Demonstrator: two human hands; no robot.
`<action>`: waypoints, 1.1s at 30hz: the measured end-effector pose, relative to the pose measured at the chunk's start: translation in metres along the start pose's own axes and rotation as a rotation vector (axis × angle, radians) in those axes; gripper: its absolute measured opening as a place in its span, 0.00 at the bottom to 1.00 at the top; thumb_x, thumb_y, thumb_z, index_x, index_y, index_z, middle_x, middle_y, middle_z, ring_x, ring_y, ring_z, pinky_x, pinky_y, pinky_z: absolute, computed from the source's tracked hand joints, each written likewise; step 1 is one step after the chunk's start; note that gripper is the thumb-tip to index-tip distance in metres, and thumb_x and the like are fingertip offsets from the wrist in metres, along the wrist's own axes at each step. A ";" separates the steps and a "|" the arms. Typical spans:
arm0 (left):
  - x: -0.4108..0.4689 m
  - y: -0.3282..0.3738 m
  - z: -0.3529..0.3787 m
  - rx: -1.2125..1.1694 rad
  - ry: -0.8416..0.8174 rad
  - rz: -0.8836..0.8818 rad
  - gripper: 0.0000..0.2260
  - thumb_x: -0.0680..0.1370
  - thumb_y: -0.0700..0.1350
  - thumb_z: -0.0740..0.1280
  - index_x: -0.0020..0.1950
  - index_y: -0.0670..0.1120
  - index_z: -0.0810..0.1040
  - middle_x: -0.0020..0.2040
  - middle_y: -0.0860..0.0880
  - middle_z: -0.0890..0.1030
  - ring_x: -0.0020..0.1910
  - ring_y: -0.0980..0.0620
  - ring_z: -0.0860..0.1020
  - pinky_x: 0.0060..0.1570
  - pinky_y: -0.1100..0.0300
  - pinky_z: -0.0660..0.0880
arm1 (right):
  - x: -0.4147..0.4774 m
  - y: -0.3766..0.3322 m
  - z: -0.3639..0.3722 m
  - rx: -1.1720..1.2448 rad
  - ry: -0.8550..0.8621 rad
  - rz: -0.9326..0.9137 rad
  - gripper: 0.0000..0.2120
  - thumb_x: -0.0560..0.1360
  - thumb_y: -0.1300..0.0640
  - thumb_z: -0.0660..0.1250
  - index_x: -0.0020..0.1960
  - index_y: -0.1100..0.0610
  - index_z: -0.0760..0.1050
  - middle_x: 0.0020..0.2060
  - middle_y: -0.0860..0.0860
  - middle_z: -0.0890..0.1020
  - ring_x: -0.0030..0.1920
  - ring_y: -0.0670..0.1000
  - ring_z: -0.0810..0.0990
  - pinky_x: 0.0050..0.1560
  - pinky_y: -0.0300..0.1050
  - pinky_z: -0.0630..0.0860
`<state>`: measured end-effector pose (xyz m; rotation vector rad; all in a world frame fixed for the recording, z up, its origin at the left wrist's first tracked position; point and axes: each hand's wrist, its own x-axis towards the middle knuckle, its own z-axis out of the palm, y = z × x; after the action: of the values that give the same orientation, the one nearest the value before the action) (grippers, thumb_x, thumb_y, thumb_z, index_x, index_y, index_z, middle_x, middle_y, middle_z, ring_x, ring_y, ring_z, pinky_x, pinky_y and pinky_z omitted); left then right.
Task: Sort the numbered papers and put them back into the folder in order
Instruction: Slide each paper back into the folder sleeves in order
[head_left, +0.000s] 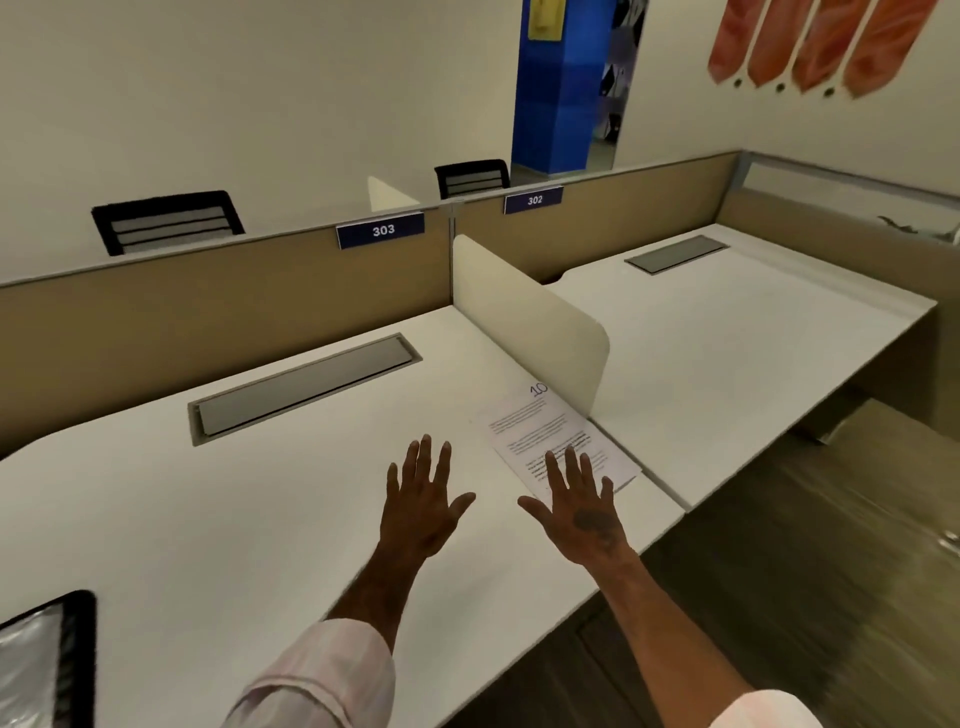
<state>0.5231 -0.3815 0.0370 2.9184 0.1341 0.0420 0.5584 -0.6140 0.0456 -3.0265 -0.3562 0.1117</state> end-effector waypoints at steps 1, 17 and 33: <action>0.015 0.007 0.003 -0.004 -0.005 0.015 0.47 0.65 0.75 0.25 0.79 0.51 0.37 0.79 0.47 0.35 0.79 0.47 0.36 0.75 0.43 0.41 | 0.011 0.007 -0.001 -0.008 -0.005 0.012 0.50 0.58 0.25 0.16 0.74 0.50 0.29 0.78 0.54 0.40 0.78 0.56 0.39 0.75 0.60 0.43; 0.122 0.088 0.067 -0.003 -0.158 -0.044 0.47 0.67 0.74 0.25 0.80 0.52 0.40 0.80 0.46 0.37 0.79 0.46 0.37 0.75 0.43 0.40 | 0.134 0.087 0.014 -0.036 -0.251 -0.050 0.49 0.69 0.27 0.24 0.78 0.51 0.55 0.77 0.55 0.52 0.77 0.58 0.56 0.71 0.64 0.58; 0.147 0.139 0.117 -0.060 -0.314 -0.377 0.59 0.56 0.74 0.16 0.81 0.52 0.48 0.81 0.48 0.43 0.79 0.47 0.39 0.75 0.43 0.39 | 0.198 0.125 0.092 -0.050 -0.257 -0.361 0.38 0.82 0.41 0.35 0.61 0.57 0.80 0.62 0.58 0.79 0.61 0.59 0.79 0.54 0.64 0.75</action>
<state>0.6859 -0.5282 -0.0444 2.7449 0.6101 -0.4589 0.7714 -0.6811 -0.0707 -2.9388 -0.9296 0.4710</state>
